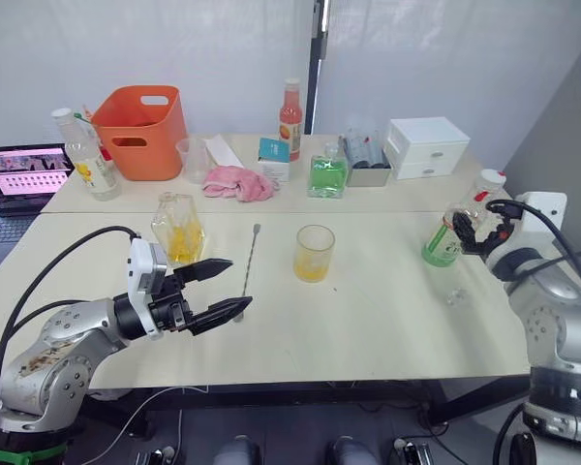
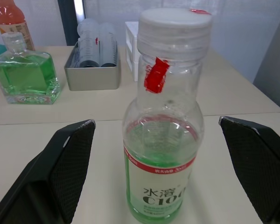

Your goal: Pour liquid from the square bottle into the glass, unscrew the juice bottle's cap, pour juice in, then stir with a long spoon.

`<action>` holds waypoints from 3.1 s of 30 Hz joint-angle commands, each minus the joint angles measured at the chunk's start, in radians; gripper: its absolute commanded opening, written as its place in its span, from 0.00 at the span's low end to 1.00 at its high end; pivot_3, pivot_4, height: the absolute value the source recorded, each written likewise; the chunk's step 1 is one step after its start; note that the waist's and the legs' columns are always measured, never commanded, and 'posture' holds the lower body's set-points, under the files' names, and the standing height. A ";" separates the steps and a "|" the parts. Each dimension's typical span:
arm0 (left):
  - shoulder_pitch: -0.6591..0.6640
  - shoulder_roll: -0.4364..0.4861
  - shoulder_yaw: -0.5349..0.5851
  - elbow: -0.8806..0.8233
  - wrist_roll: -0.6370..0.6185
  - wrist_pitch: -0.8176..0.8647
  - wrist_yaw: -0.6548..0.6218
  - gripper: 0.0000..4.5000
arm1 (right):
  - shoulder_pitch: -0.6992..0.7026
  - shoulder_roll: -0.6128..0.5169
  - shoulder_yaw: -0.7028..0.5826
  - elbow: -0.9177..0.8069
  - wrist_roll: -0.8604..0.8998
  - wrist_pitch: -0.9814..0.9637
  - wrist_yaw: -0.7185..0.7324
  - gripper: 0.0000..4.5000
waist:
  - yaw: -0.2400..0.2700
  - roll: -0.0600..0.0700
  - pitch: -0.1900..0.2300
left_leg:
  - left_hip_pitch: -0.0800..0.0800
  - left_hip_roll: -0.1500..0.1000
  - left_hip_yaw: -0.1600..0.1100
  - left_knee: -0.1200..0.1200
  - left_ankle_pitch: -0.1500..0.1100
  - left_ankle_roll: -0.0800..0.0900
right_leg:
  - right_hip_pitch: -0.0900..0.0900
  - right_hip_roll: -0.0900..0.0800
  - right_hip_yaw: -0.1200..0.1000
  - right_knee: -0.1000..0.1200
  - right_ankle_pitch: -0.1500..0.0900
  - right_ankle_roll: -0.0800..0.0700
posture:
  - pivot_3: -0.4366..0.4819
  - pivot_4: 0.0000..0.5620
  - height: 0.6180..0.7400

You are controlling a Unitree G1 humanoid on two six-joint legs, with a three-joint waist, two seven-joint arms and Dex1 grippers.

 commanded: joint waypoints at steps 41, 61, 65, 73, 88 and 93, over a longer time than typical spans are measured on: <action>-0.076 0.011 -0.046 0.024 0.009 -0.003 -0.029 1.00 | -0.024 -0.132 -0.102 -0.409 0.400 0.207 0.261 0.34 | -0.002 0.006 0.003 | -0.002 0.000 -0.005 -0.001 0.000 0.000 | -0.001 0.000 -0.001 -0.001 0.000 0.001 | 0.48 0.27 0.79; -0.144 0.030 -0.118 0.093 0.072 -0.018 -0.143 1.00 | 0.123 -0.001 0.337 -0.772 0.473 0.191 0.111 0.34 | 0.004 0.005 0.004 | -0.002 0.000 -0.005 0.000 0.000 0.000 | -0.001 -0.001 -0.001 -0.002 0.000 0.001 | 0.48 0.27 0.79; -0.145 0.030 -0.115 0.092 0.077 -0.017 -0.147 1.00 | 0.165 0.027 0.406 -0.754 0.364 0.144 0.116 0.34 | 0.002 0.005 0.004 | -0.002 0.000 -0.006 -0.001 0.000 0.000 | -0.001 0.000 -0.001 -0.002 0.000 0.001 | 0.48 0.27 0.79; -0.142 0.033 -0.111 0.088 0.081 -0.016 -0.147 1.00 | 0.257 0.048 0.493 -0.710 0.195 0.049 0.154 0.34 | 0.001 0.005 0.003 | -0.001 0.000 -0.006 -0.001 0.000 0.000 | -0.001 0.000 -0.001 -0.002 0.000 0.001 | 0.48 0.27 0.79; -0.147 0.032 -0.103 0.079 0.073 -0.005 -0.132 1.00 | 0.178 -0.053 0.318 -0.584 0.403 0.103 0.434 0.99 | 0.002 0.004 0.003 | -0.001 0.000 -0.006 0.000 0.000 0.000 | 0.000 0.000 -0.001 -0.002 0.000 0.001 | 0.48 0.27 0.79; -0.148 0.034 -0.098 0.075 0.070 -0.003 -0.129 1.00 | 0.059 -0.163 0.306 -0.378 0.472 0.091 0.758 0.99 | 0.001 0.004 0.003 | -0.001 0.000 -0.006 -0.001 0.000 0.000 | 0.000 0.000 -0.001 -0.002 0.000 0.001 | 0.48 0.27 0.79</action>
